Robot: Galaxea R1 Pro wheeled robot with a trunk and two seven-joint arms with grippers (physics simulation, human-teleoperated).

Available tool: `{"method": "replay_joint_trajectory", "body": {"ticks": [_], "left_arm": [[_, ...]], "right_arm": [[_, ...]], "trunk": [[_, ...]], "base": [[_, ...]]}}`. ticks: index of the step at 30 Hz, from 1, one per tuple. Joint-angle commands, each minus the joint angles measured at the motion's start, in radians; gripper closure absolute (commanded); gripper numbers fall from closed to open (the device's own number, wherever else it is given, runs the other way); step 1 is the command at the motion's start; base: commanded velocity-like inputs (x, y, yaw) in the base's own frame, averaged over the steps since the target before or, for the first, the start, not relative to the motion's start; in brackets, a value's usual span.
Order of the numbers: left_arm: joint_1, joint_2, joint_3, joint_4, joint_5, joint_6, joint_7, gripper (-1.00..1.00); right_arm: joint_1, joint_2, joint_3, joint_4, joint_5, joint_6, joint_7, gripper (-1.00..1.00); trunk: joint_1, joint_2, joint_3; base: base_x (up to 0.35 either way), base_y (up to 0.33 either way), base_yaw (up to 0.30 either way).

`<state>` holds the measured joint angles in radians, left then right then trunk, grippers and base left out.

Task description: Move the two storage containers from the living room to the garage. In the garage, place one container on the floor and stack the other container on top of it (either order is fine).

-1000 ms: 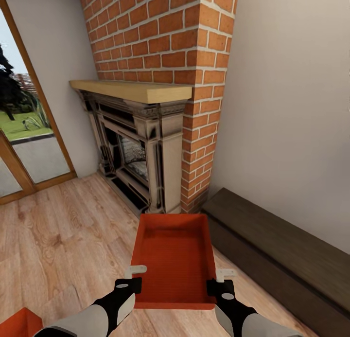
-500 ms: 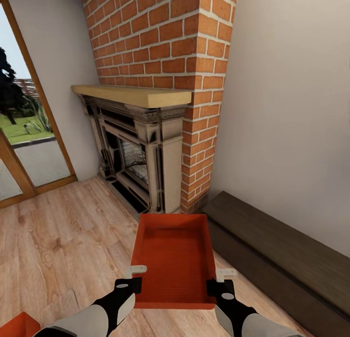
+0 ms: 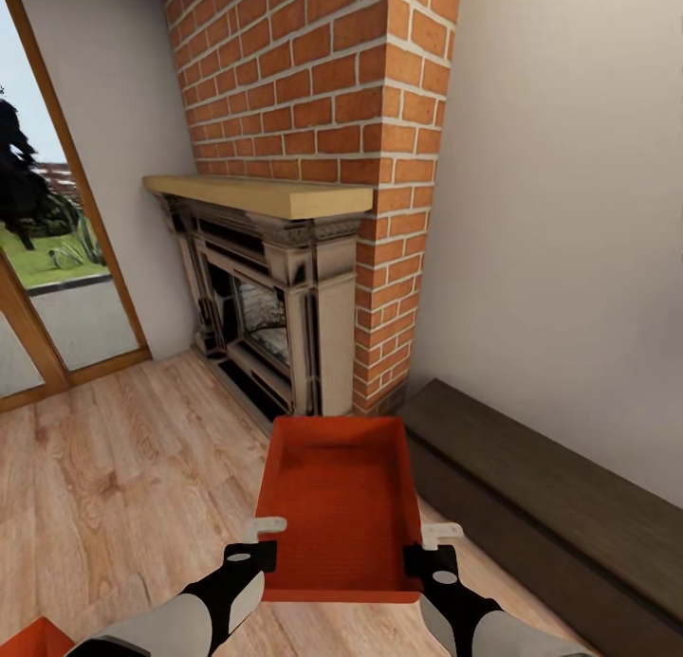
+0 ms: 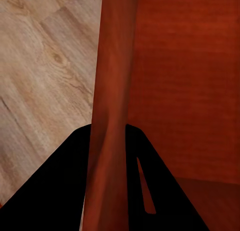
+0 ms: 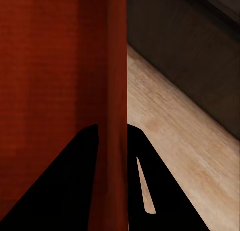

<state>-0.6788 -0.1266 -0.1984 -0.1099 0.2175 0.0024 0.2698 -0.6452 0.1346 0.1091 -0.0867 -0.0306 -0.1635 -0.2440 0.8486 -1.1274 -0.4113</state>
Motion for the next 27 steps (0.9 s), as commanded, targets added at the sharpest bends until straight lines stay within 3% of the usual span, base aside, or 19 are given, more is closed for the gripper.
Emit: {"method": "replay_joint_trajectory", "body": {"ticks": [1,27], "left_arm": [[-0.001,-0.001,0.013,-0.004,-0.006,0.001,0.008,1.0],[-0.001,0.001,0.013,-0.004,-0.006,0.001,0.006,1.0]], "right_arm": [[-0.001,0.002,-0.016,0.004,-0.015,-0.003,-0.001,1.0],[-0.001,0.002,-0.016,0.004,-0.015,-0.002,-0.001,1.0]], "trunk": [[0.0,-0.001,0.001],[0.0,-0.001,0.043]], "base": [[0.0,0.0,0.0],[0.0,0.0,0.0]]}}
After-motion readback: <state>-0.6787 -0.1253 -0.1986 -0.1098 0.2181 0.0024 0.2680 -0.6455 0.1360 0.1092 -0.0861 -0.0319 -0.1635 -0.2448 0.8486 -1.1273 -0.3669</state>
